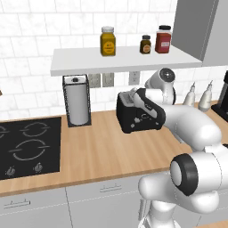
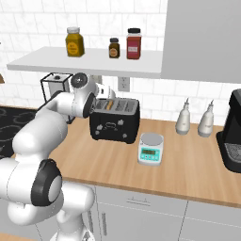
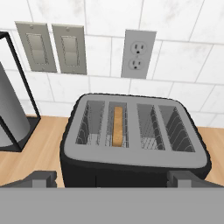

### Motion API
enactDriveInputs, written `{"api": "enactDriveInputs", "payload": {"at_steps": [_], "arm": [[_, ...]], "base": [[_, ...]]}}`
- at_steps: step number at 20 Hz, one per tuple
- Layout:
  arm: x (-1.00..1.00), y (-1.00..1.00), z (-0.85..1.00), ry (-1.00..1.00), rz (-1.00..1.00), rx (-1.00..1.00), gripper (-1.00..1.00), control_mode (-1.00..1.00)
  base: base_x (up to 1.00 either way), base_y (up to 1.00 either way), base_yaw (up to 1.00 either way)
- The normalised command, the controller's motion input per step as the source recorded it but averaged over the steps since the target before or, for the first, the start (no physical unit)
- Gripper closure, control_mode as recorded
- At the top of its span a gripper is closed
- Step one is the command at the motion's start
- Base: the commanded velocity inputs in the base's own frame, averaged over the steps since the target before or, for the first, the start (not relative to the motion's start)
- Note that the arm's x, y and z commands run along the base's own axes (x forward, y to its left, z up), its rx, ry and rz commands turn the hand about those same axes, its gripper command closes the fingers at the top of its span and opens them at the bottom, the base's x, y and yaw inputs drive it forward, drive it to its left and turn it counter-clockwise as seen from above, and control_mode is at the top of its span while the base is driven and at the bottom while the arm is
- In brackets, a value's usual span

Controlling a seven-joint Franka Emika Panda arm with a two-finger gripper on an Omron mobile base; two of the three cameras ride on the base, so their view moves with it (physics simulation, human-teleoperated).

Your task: Start the toaster. Once the lever pops up, take the bread to the plate on the dining counter.

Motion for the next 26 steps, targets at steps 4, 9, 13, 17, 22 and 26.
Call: {"api": "enactDriveInputs", "payload": {"at_steps": [4,9,13,17,22,26], "arm": [[0.00,0.00,0.00,0.00,0.00,0.00,-1.00,-1.00],[0.00,0.00,0.00,0.00,0.00,0.00,-1.00,-1.00],[0.00,0.00,0.00,0.00,0.00,0.00,-1.00,-1.00],[0.00,0.00,0.00,0.00,0.00,0.00,-1.00,-1.00],[0.00,0.00,0.00,0.00,0.00,0.00,-1.00,-1.00],[0.00,0.00,0.00,0.00,0.00,0.00,-1.00,-1.00]], "base": [[0.00,0.00,0.00],[0.00,0.00,0.00],[0.00,0.00,0.00],[0.00,0.00,0.00],[0.00,0.00,0.00],[0.00,0.00,0.00]]}}
